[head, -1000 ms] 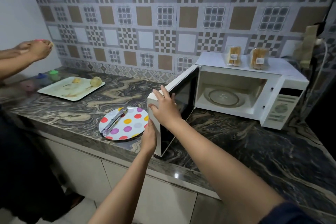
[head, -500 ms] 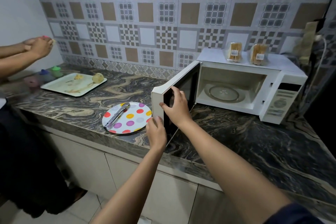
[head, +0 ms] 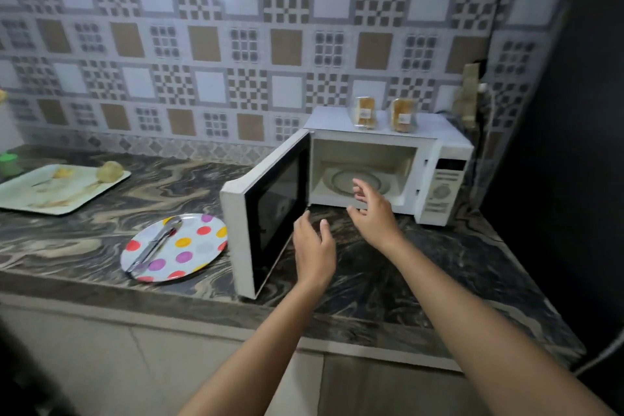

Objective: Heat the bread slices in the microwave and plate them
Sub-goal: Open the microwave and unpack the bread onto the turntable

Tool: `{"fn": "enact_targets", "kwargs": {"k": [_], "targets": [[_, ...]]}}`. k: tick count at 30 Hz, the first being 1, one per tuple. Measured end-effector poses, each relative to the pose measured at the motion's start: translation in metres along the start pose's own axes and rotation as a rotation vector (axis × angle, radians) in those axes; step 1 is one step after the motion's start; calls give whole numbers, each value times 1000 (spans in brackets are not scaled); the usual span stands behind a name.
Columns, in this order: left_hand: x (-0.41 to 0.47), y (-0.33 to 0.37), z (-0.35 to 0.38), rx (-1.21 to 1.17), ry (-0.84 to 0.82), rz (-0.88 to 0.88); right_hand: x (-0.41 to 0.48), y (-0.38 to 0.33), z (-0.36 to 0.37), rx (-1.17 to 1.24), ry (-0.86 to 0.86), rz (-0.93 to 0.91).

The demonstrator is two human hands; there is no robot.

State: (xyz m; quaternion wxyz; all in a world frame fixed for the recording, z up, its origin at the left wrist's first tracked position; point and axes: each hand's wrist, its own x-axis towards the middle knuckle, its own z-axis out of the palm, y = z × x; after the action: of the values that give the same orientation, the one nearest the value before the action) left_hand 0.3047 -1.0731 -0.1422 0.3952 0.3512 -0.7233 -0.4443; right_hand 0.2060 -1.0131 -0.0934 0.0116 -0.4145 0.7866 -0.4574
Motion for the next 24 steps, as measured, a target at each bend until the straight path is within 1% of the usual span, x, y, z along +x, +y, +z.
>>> {"fn": "enact_targets", "kwargs": {"k": [5, 7, 10, 15, 18, 21, 24], "targets": [[37, 32, 43, 121, -155, 22, 23, 29, -62, -117, 92, 78], [57, 46, 60, 149, -183, 66, 38, 40, -80, -131, 113, 105], [96, 68, 86, 167, -177, 125, 70, 57, -101, -139, 103, 129], [172, 100, 126, 133, -162, 120, 142, 85, -129, -122, 92, 131], [214, 114, 141, 142, -109, 138, 187, 98, -139, -100, 94, 167], [250, 121, 152, 156, -78, 107, 227, 109, -144, -120, 60, 205], [278, 120, 160, 178, -107, 46, 262, 117, -143, -148, -14, 265]]}}
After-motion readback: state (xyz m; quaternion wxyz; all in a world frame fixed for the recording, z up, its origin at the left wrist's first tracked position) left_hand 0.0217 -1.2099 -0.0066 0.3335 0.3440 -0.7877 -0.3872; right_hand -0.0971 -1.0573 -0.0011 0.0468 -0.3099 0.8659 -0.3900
